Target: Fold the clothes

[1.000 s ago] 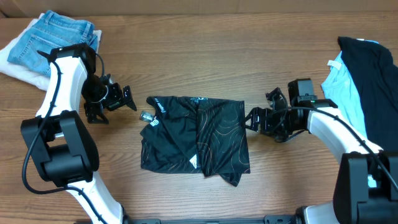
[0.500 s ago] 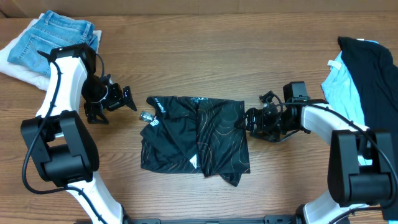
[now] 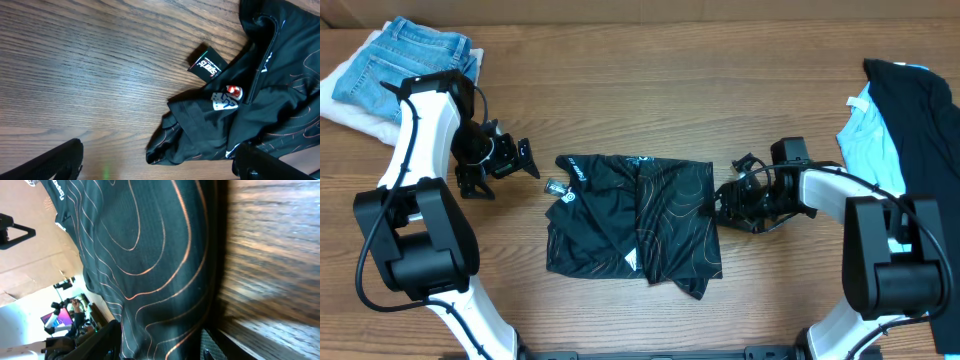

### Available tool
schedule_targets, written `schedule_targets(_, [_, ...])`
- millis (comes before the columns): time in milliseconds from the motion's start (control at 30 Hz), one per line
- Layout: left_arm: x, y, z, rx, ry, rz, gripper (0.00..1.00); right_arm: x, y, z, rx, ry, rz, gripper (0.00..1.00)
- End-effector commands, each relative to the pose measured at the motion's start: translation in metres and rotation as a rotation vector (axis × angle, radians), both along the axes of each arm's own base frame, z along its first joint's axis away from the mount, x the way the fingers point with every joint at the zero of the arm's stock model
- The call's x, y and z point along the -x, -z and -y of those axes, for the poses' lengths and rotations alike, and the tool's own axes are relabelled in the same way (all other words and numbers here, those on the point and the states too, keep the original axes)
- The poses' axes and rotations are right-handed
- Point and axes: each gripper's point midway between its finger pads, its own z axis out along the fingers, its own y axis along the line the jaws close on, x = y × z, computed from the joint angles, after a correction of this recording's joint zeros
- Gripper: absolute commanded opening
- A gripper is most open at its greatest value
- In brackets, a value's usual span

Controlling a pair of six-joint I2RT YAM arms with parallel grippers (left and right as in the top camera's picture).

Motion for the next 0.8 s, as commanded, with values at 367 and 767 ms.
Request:
schedule_targets(367, [-0.001, -0.001, 0.004, 0.013, 0.024, -0.001, 1.0, 0.004, 0.009, -0.012, 0.059, -0.007, -0.028, 0.19])
schedule_targets(767, [0.002, 0.0, 0.001, -0.005, 0.029, -0.012, 1.0, -0.012, 0.029, 0.018, 0.23, 0.142, -0.079, 0.04])
